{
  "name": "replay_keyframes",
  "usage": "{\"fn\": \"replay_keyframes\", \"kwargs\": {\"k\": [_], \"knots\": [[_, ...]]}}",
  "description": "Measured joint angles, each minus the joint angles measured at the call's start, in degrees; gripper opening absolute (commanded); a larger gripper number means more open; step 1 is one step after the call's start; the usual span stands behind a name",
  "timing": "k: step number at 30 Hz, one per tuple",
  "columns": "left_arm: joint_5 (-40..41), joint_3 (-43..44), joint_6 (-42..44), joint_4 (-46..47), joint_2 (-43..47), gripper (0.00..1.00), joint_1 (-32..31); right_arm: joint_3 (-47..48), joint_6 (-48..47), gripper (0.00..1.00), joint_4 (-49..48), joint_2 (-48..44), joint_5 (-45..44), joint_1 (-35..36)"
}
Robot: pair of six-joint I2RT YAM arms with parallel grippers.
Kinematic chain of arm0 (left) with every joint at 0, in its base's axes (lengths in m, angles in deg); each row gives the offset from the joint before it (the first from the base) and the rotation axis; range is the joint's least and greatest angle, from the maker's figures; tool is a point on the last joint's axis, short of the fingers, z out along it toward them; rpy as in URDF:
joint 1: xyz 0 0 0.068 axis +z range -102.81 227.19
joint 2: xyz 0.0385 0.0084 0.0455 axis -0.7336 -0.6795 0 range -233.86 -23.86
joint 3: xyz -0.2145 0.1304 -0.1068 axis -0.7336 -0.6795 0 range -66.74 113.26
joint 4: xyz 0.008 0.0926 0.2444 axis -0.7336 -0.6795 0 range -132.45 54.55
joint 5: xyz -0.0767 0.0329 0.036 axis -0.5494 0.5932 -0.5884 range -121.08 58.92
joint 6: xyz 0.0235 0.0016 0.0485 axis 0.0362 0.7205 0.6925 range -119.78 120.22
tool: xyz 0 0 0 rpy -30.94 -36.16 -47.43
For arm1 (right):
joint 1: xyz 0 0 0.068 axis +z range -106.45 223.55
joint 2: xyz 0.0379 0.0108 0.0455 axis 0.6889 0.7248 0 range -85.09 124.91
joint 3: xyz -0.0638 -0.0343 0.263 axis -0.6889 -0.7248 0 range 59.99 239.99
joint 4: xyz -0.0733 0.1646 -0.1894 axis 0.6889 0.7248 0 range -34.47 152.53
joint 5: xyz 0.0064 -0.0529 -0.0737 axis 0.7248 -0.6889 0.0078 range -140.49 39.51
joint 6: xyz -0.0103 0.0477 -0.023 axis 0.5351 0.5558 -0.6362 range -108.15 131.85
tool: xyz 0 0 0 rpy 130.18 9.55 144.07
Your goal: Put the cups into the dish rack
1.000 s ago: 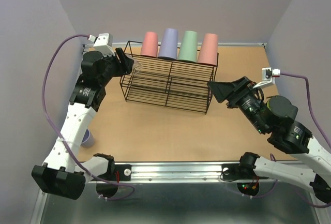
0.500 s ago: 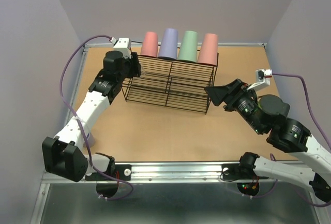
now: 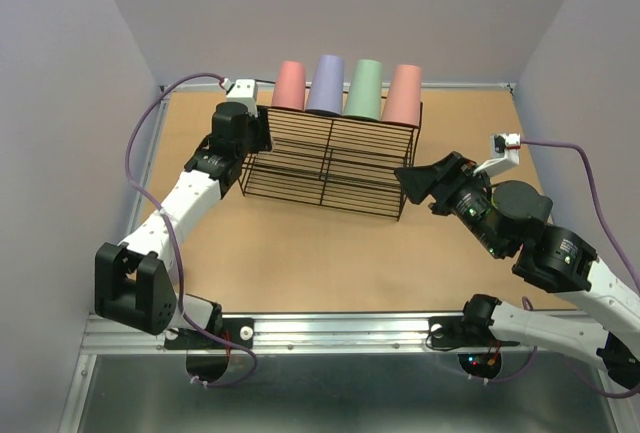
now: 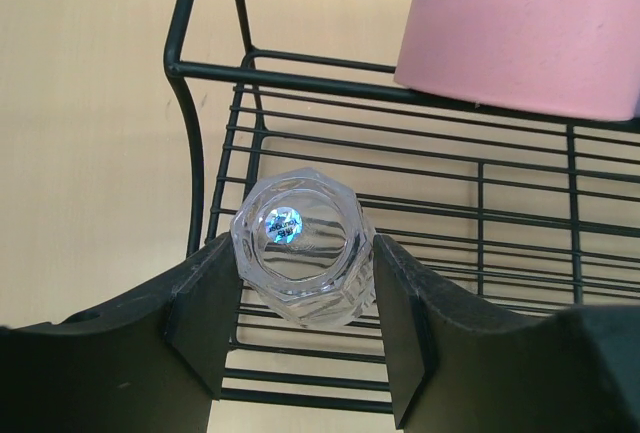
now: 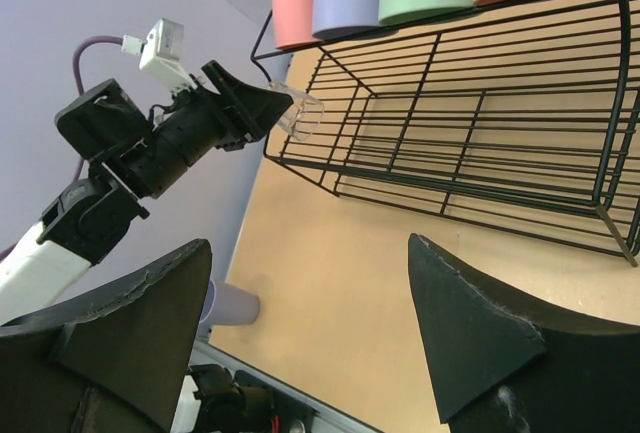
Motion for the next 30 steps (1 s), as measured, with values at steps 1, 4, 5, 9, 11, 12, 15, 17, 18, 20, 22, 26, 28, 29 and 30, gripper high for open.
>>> {"fn": "replay_keyframes", "kwargs": {"k": [1,4,5,9,11,12,15,17,18,20,22,26,28,29,30], "knots": [[0.17,-0.26,0.04,0.09,-0.39,0.0,0.0,0.0,-0.02,0.84,0.15,0.0,-0.09,0.0],[0.85,-0.85,0.44,1.07,-1.42,0.0,0.0,0.0,-0.02,0.84,0.24,0.0,-0.42,0.0],[1.01,-0.85,0.48,1.22,-1.49,0.0,0.0,0.0,0.0,0.84,0.24,0.0,-0.52,0.0],[1.88,-0.85,0.63,1.27,-1.55,0.31,0.0,0.0,0.15,0.84,0.39,-0.11,-0.92,0.0],[2.08,-0.85,0.66,1.22,-1.55,0.45,-0.02,0.0,0.22,0.84,0.57,-0.31,-0.94,0.0],[2.19,-0.85,0.68,1.2,-1.55,0.54,0.0,0.0,0.24,0.84,0.61,-0.37,-0.96,0.0],[2.47,-0.85,0.9,1.11,-1.55,0.69,0.0,0.0,0.42,0.84,0.61,-0.44,-0.96,0.0],[2.67,-0.85,1.07,1.07,-1.55,0.74,0.0,0.0,0.42,0.84,0.61,-0.74,-1.03,0.0],[2.69,-0.85,1.14,1.05,-1.55,0.77,0.0,0.0,0.44,0.84,0.61,-0.76,-1.05,0.0],[2.75,-0.85,1.25,0.81,-1.55,0.83,0.0,-0.02,0.48,0.84,0.61,-1.01,-1.11,0.0],[2.69,-0.85,1.4,0.31,-1.53,0.86,-0.02,0.0,0.61,0.84,0.61,-1.27,-1.14,0.0],[2.58,-0.83,1.38,-0.72,-1.33,0.88,0.0,-0.02,0.66,0.84,0.61,-1.79,-1.14,0.0],[2.47,-0.79,1.33,-1.55,-0.76,0.88,0.0,-0.07,0.66,0.84,0.61,-1.97,-1.11,0.0],[2.43,-0.72,1.31,-1.88,-0.57,0.88,0.0,-0.07,0.66,0.84,0.61,-2.03,-1.11,0.0],[2.4,-0.42,1.29,-2.4,-0.02,0.88,0.0,-0.07,0.66,0.84,0.63,-2.12,-1.07,0.0]]}}
